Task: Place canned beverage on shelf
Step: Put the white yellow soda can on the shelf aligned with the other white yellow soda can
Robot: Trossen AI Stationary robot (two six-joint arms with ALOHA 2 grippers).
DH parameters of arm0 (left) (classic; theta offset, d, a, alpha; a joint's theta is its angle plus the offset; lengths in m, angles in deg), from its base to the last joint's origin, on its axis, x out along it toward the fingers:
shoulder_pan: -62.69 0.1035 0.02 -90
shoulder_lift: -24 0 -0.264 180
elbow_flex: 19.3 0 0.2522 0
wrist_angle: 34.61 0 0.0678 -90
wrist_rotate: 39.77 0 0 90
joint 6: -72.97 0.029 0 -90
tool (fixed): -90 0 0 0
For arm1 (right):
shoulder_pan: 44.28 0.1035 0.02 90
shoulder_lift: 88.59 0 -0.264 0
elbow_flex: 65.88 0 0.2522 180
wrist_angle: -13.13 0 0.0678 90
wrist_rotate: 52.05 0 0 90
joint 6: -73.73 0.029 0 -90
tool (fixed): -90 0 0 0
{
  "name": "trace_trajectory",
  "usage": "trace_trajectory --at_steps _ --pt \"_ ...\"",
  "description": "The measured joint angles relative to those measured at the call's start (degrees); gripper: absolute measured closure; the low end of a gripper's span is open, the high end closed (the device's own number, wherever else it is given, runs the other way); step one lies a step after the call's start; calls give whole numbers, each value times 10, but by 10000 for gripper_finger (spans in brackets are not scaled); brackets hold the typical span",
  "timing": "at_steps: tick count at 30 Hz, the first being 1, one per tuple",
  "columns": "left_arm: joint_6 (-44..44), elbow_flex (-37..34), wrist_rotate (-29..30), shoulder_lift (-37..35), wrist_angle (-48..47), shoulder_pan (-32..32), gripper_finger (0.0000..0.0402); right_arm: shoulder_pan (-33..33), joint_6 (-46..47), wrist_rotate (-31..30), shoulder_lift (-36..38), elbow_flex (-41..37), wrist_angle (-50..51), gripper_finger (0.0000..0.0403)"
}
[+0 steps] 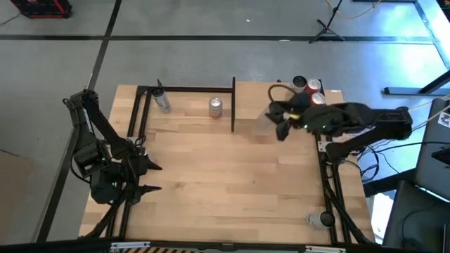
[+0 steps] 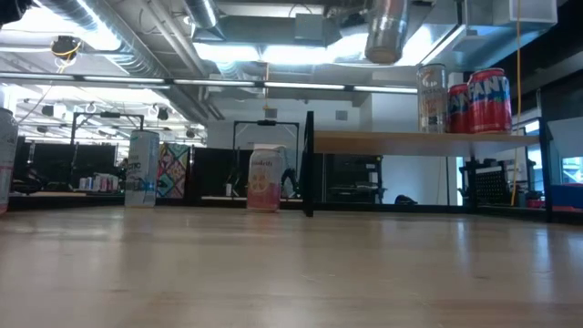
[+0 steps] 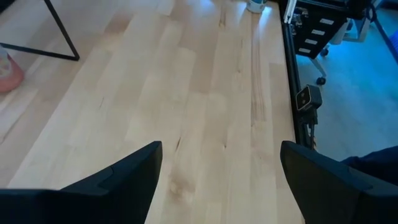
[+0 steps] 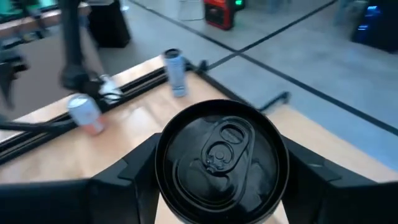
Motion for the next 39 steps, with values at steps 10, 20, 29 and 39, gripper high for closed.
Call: trace_trajectory --at_steps 10,20,29,39 --pt "-2 0 14 0 2 0 85 -86 30 -8 38 0 129 174" --pt "-4 0 29 0 2 4 85 -156 28 -3 74 -57 176 174" --pt "-4 0 27 0 2 22 85 -211 24 27 142 -149 114 174" --pt "-4 0 24 0 2 30 85 -266 21 59 147 -197 77 174"
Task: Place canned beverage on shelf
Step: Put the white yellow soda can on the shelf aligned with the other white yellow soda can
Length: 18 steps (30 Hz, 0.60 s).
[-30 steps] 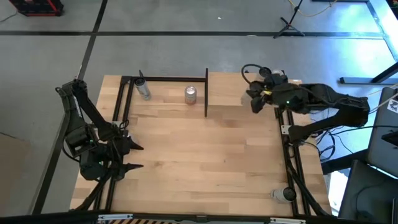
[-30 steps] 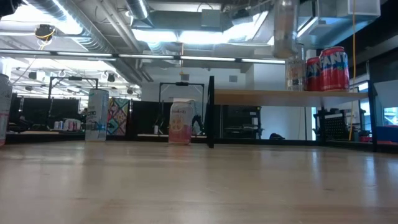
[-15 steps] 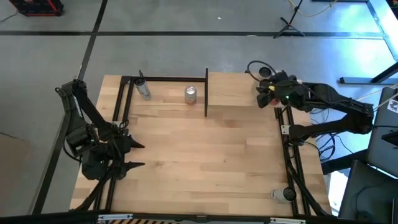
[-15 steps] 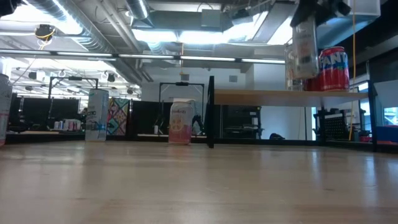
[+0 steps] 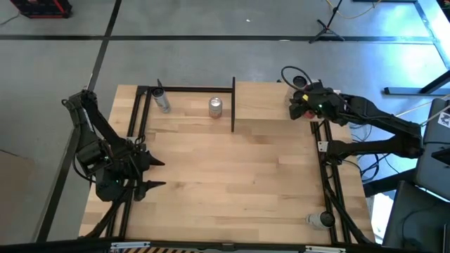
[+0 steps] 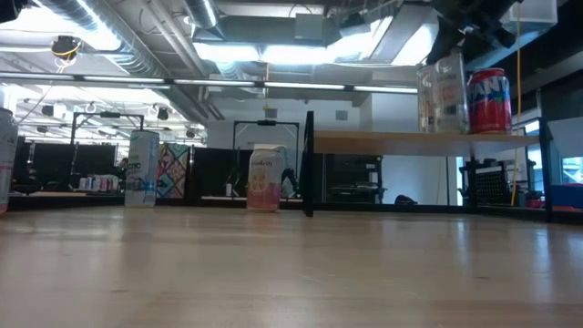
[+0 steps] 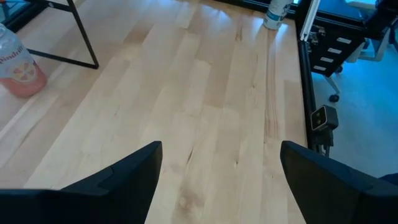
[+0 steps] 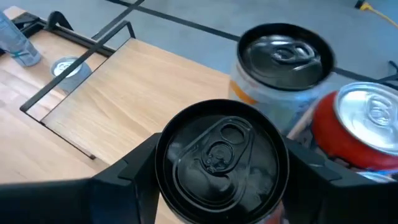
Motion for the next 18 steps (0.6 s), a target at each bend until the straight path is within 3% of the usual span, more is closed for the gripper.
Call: trace_trajectory --at_steps 12,18 --pt "0 0 0 0 0 0 85 -45 -13 13 0 0 0 174" --pt "0 0 -2 0 0 0 85 -45 -14 5 -1 0 1 77"
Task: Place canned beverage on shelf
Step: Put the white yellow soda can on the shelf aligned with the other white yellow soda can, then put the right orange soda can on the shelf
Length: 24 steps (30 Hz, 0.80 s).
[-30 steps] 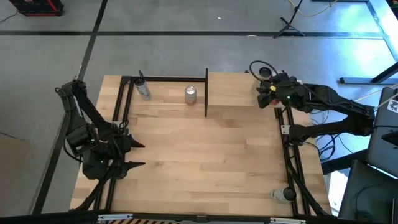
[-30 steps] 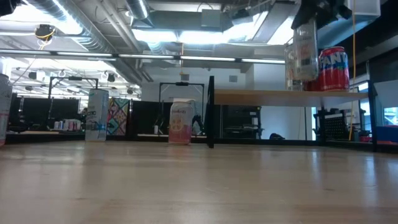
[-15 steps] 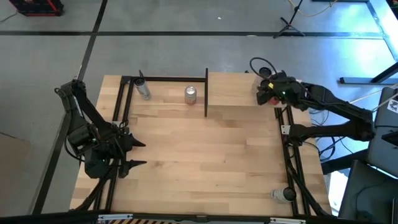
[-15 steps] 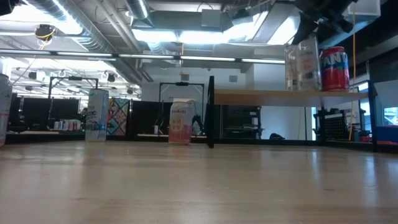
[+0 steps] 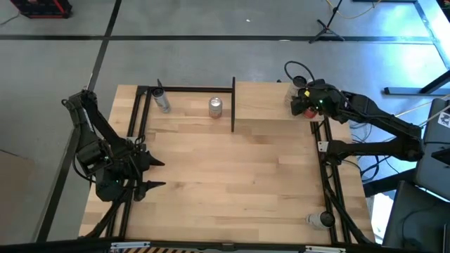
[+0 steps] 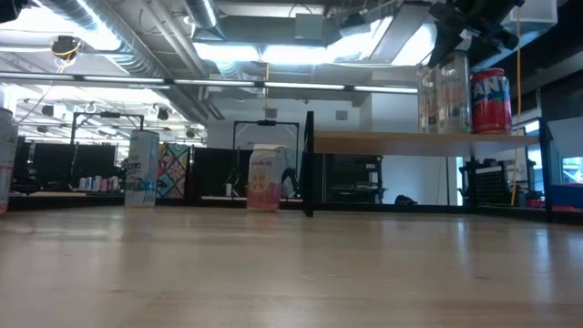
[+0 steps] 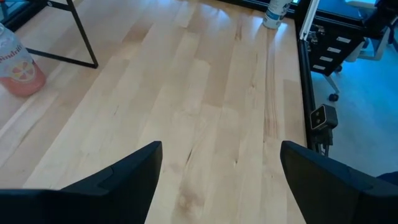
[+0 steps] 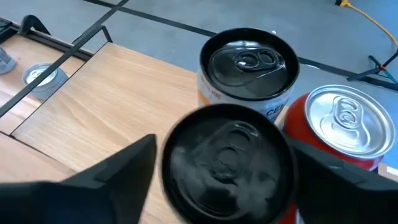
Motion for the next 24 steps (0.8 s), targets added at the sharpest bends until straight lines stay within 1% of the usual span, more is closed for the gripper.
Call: trace_trajectory --at_steps 3,7,9,12,18,22,24 --pt "0 0 0 0 0 0 85 0 0 -2 0 0 -5 36" --pt "0 0 0 0 0 0 85 0 0 -1 3 0 -5 13" --pt "0 0 0 0 0 0 85 0 -1 0 3 0 -11 12" --pt "0 0 0 0 0 0 85 0 -2 21 2 11 -19 14" --pt "0 0 0 0 0 0 85 1 -19 30 2 80 -22 18" --pt "0 0 3 0 0 0 85 1 -19 62 2 119 -22 18" --pt "0 0 6 0 0 0 85 12 -19 96 0 129 -34 18"
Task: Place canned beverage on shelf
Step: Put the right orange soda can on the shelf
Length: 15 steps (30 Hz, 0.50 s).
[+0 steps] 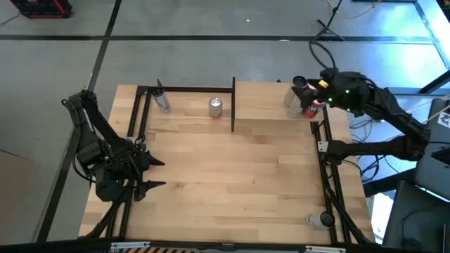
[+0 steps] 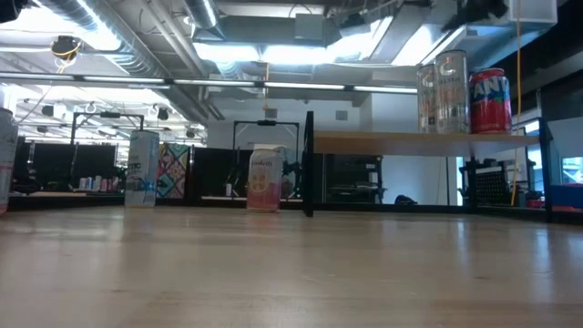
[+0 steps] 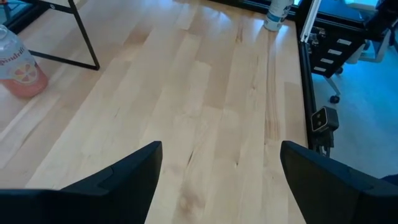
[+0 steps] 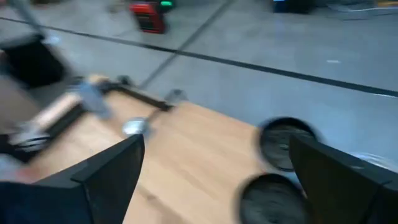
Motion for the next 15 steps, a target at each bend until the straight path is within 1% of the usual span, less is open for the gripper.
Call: trace_trajectory --at_steps 2,4,11,15 --pt "0 0 2 0 4 1 85 29 2 30 -8 2 -33 18" --pt "2 0 3 0 13 4 85 67 2 41 -24 2 -68 18" --pt "4 0 11 0 27 23 85 204 -12 6 -110 1 -157 18" --pt "4 0 16 0 34 53 85 273 -7 2 -175 1 -186 18"
